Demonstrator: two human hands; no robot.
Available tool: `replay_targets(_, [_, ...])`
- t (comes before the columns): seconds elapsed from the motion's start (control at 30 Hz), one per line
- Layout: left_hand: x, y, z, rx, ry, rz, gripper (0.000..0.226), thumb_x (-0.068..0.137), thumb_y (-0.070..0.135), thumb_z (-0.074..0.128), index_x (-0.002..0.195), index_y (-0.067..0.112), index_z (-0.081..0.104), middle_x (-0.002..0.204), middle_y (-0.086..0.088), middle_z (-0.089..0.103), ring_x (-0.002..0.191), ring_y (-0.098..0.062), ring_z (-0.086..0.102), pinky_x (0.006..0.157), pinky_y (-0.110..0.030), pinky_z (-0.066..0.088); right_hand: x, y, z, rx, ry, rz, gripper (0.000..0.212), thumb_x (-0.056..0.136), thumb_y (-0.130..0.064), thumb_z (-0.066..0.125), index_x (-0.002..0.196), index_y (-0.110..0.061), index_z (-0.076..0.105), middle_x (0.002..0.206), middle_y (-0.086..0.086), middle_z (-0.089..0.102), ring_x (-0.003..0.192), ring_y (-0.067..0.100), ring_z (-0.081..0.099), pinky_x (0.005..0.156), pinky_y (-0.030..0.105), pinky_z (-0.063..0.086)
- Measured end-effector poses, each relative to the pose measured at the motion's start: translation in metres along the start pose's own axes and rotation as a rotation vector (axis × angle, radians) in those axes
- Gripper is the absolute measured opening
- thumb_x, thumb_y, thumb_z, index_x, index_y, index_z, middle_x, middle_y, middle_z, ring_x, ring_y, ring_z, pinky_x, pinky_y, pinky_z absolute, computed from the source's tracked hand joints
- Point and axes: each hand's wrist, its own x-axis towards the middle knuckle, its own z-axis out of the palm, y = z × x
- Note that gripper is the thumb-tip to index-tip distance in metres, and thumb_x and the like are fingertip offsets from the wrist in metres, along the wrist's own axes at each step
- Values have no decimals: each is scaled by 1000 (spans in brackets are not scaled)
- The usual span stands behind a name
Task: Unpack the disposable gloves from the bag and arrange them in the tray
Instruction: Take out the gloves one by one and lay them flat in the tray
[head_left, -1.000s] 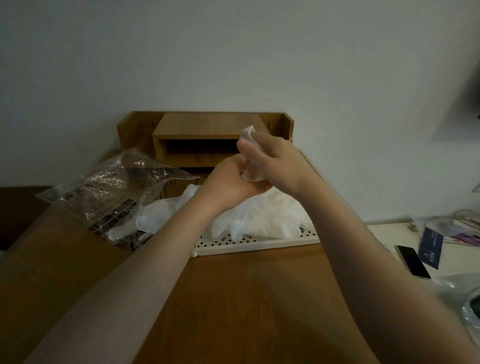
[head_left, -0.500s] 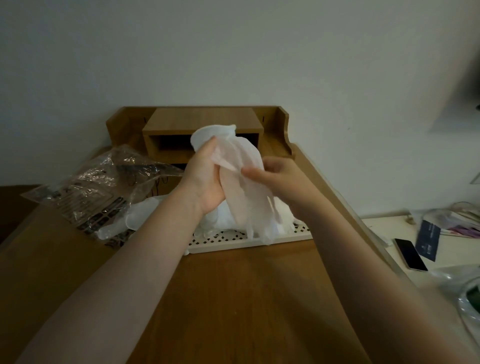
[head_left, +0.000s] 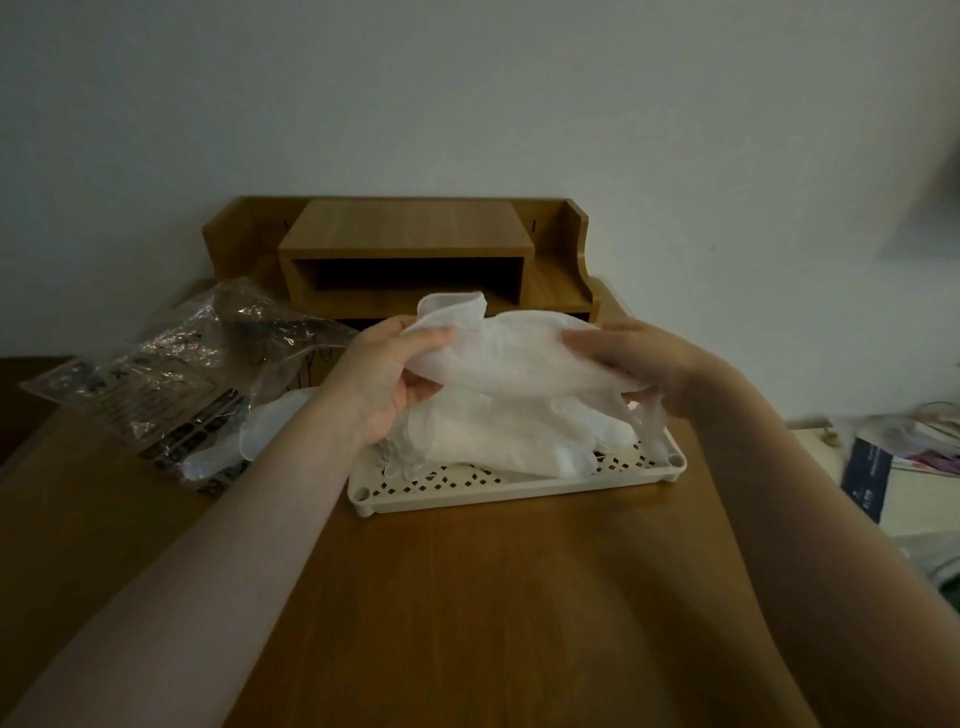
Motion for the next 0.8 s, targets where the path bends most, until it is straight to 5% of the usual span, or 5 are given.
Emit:
replay_targets(0.2, [-5, -11, -9, 511, 160, 72, 24, 91, 27, 57, 84, 6, 66, 97, -15, 62, 92, -27, 60, 85, -45, 50, 33, -7, -9, -425, 29, 26, 23, 97, -30, 50, 106, -14, 63, 95, 2, 66, 86, 20, 65, 71, 28, 54])
replay_targets(0.43, [7, -26, -14, 988, 186, 189, 47, 100, 30, 39, 60, 7, 47, 50, -4, 38, 41, -11, 44, 44, -21, 34, 76, 9, -9, -858, 191, 33, 16, 91, -26, 59, 88, -10, 63, 74, 0, 56, 72, 17, 55, 72, 27, 45])
replay_targets(0.57, [13, -30, -11, 1433, 306, 209, 46, 100, 41, 32, 78, 8, 54, 65, -4, 49, 54, -17, 47, 49, -27, 36, 81, 21, 0, -956, 463, -14, 29, 93, -36, 55, 102, -9, 63, 96, 6, 60, 93, 26, 58, 81, 36, 48])
replay_targets(0.67, [5, -27, -4, 1463, 401, 595, 25, 98, 35, 42, 104, 11, 50, 95, -4, 52, 81, -14, 49, 64, -24, 38, 69, 25, 16, -1070, 601, -260, 45, 94, -44, 48, 129, -16, 49, 136, 9, 45, 130, 32, 38, 112, 46, 26])
replay_targets(0.8, [4, -33, 28, 1615, 11, 817, 40, 101, 24, 34, 139, 14, 38, 142, -4, 41, 131, -17, 35, 110, -32, 22, 54, 34, 54, -1107, 252, -458, 65, 95, -47, 43, 149, -19, 21, 157, 1, 20, 146, 19, 7, 118, 43, -3])
